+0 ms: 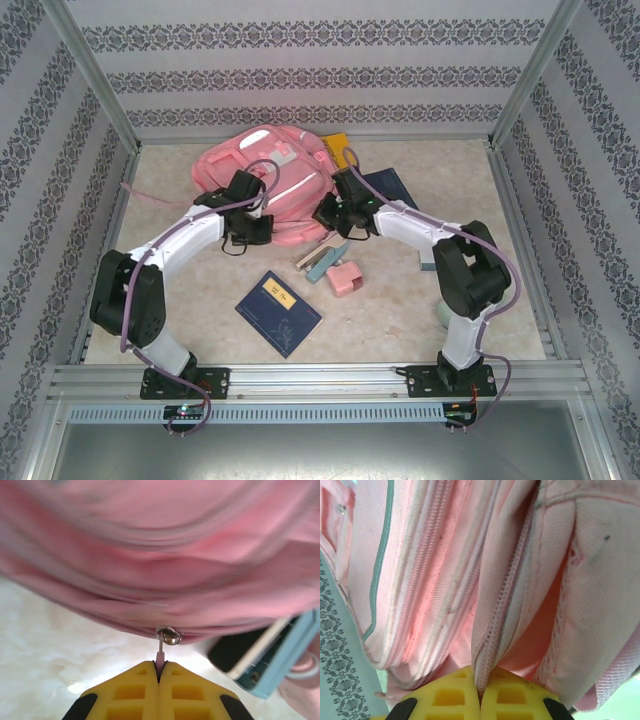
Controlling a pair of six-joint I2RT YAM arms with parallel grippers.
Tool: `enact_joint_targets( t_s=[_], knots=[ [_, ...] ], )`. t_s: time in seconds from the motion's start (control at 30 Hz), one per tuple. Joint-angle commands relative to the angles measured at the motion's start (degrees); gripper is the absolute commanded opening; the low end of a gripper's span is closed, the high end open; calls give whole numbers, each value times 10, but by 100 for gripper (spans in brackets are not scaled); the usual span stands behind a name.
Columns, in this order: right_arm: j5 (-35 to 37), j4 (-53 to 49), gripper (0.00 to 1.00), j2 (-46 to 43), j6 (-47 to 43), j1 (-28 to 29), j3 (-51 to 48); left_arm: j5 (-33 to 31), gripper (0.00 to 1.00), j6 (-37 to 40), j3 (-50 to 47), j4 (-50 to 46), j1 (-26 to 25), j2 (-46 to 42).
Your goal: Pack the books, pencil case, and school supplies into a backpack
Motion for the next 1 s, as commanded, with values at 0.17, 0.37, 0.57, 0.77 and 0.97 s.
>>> enact_joint_targets(
  t_s=[0.17, 0.37, 0.57, 0.77, 0.97],
  knots=[
    [44, -36, 0, -91, -75, -61, -32, -205, 0, -59, 54, -48, 124, 65],
    [21, -30, 0, -75, -94, -70, -20, -252, 0, -97, 73, -35, 148, 81],
    [-25, -20, 0, 11, -116, -55, 65, -308, 0, -119, -14, -44, 151, -28],
    [-43, -47, 0, 109, -143, -36, 177, -282, 0, -141, -87, -65, 152, -108],
    [-35, -60, 0, 163, -156, -26, 216, -198, 0, -133, -127, -23, 152, -119]
  ],
)
